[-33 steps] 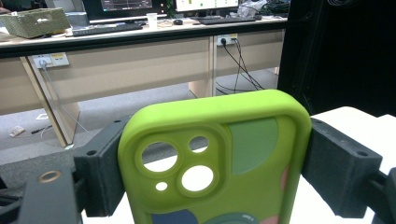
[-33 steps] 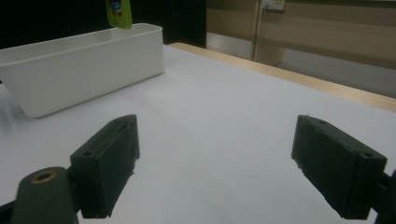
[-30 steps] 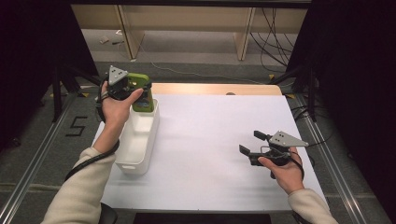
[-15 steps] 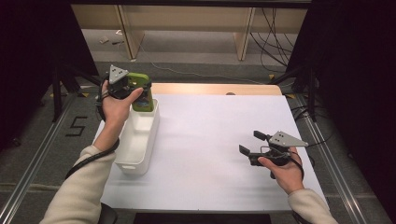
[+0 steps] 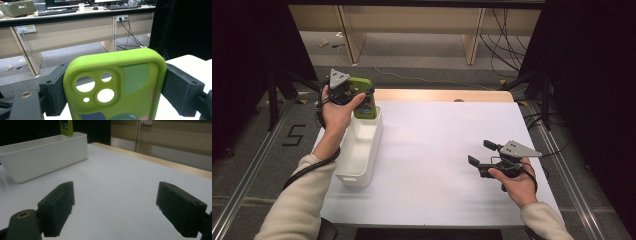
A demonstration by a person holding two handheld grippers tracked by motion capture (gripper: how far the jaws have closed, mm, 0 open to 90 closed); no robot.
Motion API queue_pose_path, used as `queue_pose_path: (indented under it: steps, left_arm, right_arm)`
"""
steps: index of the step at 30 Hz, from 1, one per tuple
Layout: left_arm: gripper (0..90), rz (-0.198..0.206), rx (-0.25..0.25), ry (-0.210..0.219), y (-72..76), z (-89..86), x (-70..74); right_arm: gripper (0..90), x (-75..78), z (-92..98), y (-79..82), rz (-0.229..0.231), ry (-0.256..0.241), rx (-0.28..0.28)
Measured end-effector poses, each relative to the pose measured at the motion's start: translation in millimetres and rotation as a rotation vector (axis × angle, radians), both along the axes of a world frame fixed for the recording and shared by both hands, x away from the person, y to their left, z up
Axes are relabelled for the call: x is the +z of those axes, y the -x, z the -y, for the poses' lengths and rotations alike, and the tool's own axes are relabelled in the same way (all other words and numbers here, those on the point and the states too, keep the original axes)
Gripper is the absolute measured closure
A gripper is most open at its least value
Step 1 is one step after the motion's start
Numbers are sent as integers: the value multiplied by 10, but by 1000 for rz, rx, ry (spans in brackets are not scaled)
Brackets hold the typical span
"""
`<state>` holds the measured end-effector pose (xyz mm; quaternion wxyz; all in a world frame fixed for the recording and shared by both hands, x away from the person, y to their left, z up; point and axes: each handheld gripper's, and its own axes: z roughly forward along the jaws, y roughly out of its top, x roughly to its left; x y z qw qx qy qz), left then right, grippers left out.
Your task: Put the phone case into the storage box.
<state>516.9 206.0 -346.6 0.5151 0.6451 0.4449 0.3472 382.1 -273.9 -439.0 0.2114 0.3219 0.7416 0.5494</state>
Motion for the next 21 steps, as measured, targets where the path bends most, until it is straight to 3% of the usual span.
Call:
queue_pose_path:
  steps: [21]
  left_arm:
    - [165, -2, 2, -1, -48, -1, -3]
  right_arm:
    - [162, 0, 0, 1, -1, 1, 0]
